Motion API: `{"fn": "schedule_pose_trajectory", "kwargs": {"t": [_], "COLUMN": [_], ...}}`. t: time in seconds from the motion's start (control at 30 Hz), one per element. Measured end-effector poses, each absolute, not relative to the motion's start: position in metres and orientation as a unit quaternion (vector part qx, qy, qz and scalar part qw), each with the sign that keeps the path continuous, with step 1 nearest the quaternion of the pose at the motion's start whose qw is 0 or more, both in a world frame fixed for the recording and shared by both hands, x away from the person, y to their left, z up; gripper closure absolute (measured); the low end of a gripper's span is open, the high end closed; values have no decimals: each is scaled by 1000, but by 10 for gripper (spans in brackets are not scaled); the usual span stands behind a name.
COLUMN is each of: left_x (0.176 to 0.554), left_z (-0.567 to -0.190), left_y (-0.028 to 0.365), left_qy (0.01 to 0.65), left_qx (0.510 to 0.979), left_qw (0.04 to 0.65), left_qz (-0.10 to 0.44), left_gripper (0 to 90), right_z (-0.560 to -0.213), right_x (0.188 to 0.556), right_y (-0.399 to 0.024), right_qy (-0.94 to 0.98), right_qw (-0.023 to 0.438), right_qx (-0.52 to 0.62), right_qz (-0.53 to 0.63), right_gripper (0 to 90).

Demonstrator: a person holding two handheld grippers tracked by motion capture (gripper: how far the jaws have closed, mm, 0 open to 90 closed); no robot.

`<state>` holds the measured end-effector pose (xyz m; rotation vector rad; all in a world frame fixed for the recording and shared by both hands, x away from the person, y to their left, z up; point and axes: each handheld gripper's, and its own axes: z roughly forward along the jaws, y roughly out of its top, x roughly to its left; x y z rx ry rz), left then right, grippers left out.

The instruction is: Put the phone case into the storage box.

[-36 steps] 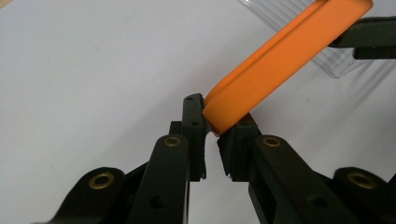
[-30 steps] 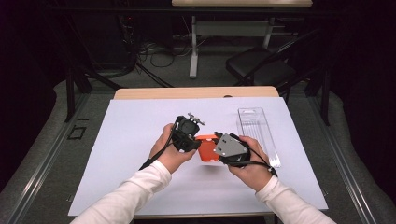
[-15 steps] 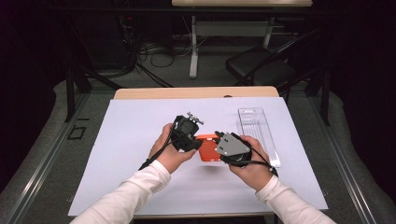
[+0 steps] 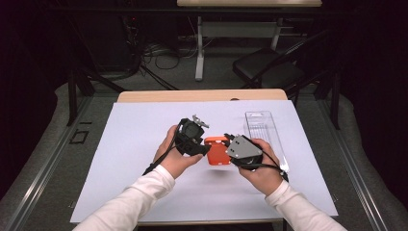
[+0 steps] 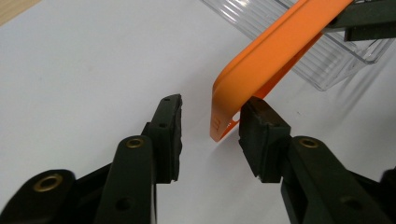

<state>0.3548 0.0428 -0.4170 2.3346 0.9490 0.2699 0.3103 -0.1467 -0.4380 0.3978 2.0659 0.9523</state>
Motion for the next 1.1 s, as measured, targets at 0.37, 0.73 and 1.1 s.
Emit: {"fn": "schedule_pose_trajectory", "kwargs": {"t": [0.37,0.73,1.1], "left_x": [354,351,346], "left_z": [-418,-420,-420], "left_y": [48,57,65], "left_qy": [335,310,310], "left_qx": [879,874,864], "left_qw": [318,350,379], "left_qz": [118,129,117], "left_gripper": [530,489,440], "right_z": [-441,-439,-438], "right_x": [317,319,318], "right_y": [-163,-172,-175], "right_qy": [809,793,785], "right_qw": [388,384,389], "right_qx": [167,155,120], "right_qz": [409,448,467], "right_gripper": [802,801,801]}}
